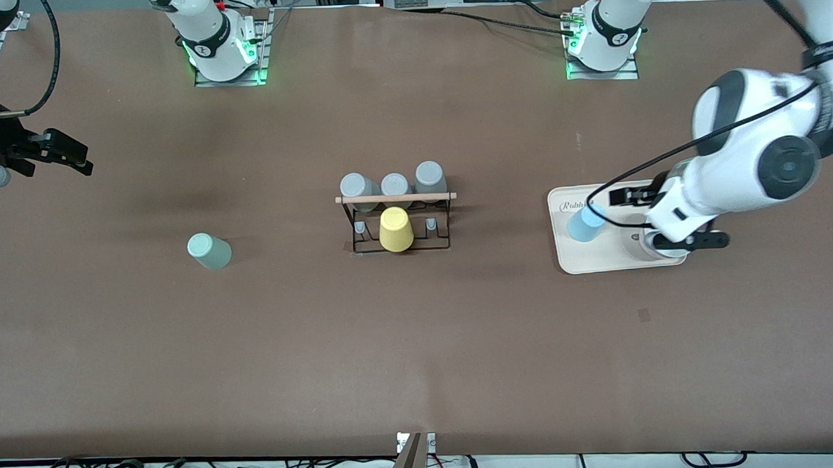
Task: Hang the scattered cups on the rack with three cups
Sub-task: 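Reach the left gripper down to the light blue cup on the tray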
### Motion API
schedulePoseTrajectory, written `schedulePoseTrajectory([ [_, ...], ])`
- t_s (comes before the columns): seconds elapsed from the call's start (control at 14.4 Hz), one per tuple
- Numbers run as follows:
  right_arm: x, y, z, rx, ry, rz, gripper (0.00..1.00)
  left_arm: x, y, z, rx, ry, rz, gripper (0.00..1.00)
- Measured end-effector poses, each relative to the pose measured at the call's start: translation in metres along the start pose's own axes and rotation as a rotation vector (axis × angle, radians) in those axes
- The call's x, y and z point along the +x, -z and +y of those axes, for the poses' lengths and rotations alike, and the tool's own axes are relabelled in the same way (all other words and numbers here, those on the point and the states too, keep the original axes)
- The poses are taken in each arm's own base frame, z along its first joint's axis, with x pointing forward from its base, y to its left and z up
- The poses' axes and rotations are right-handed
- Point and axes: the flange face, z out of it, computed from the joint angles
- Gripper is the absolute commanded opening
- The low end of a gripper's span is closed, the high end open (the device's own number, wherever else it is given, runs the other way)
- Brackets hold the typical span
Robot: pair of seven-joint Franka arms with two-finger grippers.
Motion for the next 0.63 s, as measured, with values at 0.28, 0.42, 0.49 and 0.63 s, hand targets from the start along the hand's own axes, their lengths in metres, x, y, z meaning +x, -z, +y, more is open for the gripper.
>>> schedulePoseTrajectory([
  [0.28, 0.001, -0.002, 0.000, 0.000, 0.000, -0.003, 1.00, -0.002, -0.079, -0.001, -0.015, 0.047, 0.078, 1.00],
  [0.42, 0.001, -0.001, -0.001, 0.000, 0.001, -0.002, 1.00, -0.009, -0.105, -0.001, -0.014, 0.056, 0.081, 1.00],
  [0.49, 0.001, -0.001, -0.001, 0.000, 0.002, -0.002, 1.00, -0.012, -0.113, 0.001, -0.016, 0.059, 0.094, 1.00],
  [0.63, 0.001, 0.000, -0.001, 0.000, 0.002, -0.001, 1.00, -0.017, -0.130, 0.004, -0.021, 0.067, 0.123, 1.00],
])
